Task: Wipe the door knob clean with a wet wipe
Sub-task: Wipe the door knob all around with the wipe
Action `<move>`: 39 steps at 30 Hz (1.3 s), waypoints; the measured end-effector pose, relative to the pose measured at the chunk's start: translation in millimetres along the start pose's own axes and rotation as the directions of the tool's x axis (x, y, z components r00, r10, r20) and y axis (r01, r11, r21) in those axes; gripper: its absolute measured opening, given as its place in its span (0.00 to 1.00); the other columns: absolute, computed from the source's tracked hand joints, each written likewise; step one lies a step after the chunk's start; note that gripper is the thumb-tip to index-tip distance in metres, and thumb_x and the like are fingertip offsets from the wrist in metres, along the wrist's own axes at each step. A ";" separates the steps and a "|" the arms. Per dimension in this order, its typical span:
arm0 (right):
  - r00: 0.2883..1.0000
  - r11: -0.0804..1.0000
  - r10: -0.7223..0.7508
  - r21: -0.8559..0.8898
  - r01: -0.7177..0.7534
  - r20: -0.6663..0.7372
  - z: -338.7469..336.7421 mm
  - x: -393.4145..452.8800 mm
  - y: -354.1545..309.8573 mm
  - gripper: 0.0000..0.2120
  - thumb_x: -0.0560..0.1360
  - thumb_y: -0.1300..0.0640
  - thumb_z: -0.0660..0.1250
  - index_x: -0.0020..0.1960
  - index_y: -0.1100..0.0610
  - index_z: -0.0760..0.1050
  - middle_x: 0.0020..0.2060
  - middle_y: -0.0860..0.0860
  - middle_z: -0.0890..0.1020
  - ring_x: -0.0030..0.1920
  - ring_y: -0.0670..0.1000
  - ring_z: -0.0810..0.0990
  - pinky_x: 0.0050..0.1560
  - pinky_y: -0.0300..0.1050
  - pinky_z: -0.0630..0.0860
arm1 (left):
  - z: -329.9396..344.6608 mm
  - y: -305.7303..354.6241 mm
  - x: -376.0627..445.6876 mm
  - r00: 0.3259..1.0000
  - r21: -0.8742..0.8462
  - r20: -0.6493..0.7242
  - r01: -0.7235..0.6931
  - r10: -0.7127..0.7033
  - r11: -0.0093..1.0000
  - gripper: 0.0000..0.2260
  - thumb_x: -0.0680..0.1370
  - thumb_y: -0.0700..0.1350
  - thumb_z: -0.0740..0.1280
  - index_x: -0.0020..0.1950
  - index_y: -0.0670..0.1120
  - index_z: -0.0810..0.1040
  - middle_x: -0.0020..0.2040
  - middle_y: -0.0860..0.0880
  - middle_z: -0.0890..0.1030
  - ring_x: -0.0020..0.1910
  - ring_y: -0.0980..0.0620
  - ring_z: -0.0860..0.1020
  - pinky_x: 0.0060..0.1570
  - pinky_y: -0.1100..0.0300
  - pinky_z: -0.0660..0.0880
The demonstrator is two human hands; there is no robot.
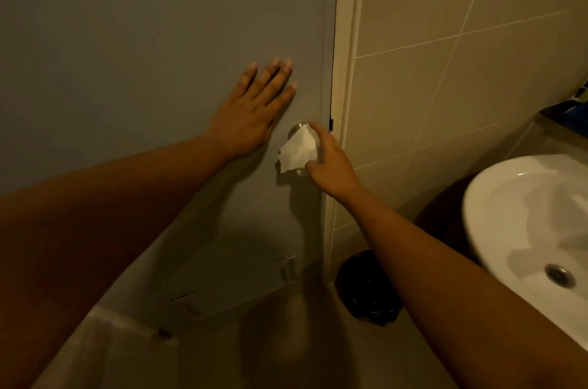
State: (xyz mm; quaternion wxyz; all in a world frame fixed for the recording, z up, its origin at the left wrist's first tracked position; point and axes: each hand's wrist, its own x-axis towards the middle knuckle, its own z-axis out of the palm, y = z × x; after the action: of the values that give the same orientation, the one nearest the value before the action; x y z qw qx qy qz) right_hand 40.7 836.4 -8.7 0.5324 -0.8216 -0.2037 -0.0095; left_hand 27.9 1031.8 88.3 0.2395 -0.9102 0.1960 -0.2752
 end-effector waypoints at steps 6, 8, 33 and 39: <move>0.966 0.894 0.256 0.388 -0.223 -0.035 -19.5 7.6 -2.3 0.19 0.76 0.63 0.60 0.65 0.54 0.76 0.57 0.50 0.77 0.51 0.49 0.78 0.38 0.33 0.78 | -16.3 24.9 3.2 0.987 -0.110 0.085 0.149 -0.140 0.983 0.24 0.82 0.49 0.52 0.78 0.46 0.58 0.80 0.41 0.50 0.79 0.41 0.48 0.77 0.43 0.45; 0.954 0.870 0.301 0.408 -0.277 0.007 -25.5 9.4 -0.7 0.16 0.77 0.62 0.61 0.62 0.54 0.79 0.57 0.51 0.78 0.51 0.51 0.78 0.41 0.39 0.80 | -21.1 32.9 2.6 0.978 -0.182 0.086 0.201 -0.188 0.962 0.22 0.82 0.49 0.53 0.76 0.45 0.64 0.80 0.42 0.54 0.79 0.42 0.51 0.77 0.45 0.46; 0.551 0.026 -0.543 -0.643 0.765 0.633 -134.2 74.4 -17.2 0.29 0.77 0.59 0.53 0.78 0.58 0.57 0.79 0.56 0.56 0.79 0.57 0.51 0.77 0.53 0.43 | 8.2 173.0 26.8 0.419 -0.733 0.535 0.662 -0.734 -0.156 0.28 0.77 0.44 0.69 0.75 0.45 0.63 0.71 0.41 0.70 0.69 0.44 0.71 0.67 0.50 0.70; 0.410 -0.274 -0.535 -0.611 0.742 0.738 -132.0 115.7 -54.8 0.31 0.77 0.55 0.56 0.79 0.57 0.53 0.79 0.56 0.54 0.79 0.57 0.50 0.77 0.57 0.41 | 18.3 164.4 24.8 0.490 -0.526 0.528 0.830 -0.693 0.186 0.25 0.76 0.47 0.68 0.72 0.54 0.66 0.69 0.42 0.67 0.65 0.41 0.71 0.64 0.45 0.72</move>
State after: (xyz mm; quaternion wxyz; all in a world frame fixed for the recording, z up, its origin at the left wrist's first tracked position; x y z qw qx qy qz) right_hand 154.4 777.2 123.1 -0.1916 -0.6963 -0.6026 -0.3396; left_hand 21.0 892.8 -4.4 -0.3004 -0.9133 -0.2134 -0.1739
